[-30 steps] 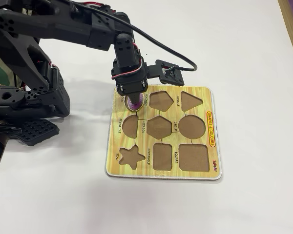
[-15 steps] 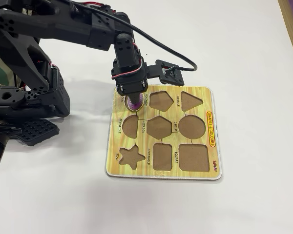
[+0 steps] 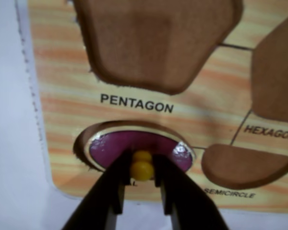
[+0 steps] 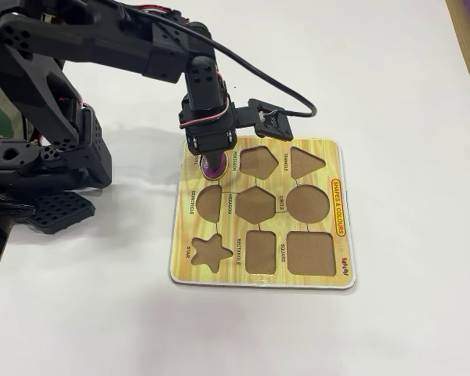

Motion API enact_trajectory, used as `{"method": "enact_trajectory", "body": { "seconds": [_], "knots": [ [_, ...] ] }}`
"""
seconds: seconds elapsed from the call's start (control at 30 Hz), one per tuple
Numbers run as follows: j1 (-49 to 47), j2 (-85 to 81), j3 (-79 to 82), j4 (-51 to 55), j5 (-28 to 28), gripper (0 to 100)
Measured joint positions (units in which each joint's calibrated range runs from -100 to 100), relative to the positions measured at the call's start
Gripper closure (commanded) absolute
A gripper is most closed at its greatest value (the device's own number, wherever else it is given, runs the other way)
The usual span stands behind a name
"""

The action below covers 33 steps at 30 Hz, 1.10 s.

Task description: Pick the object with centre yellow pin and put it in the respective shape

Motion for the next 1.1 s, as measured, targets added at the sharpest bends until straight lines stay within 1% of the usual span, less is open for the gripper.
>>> {"method": "enact_trajectory", "body": {
  "seconds": [1.1],
  "knots": [
    [-2.53, 0.34, -0.27, 0.09, 0.00, 95]
  ]
}}
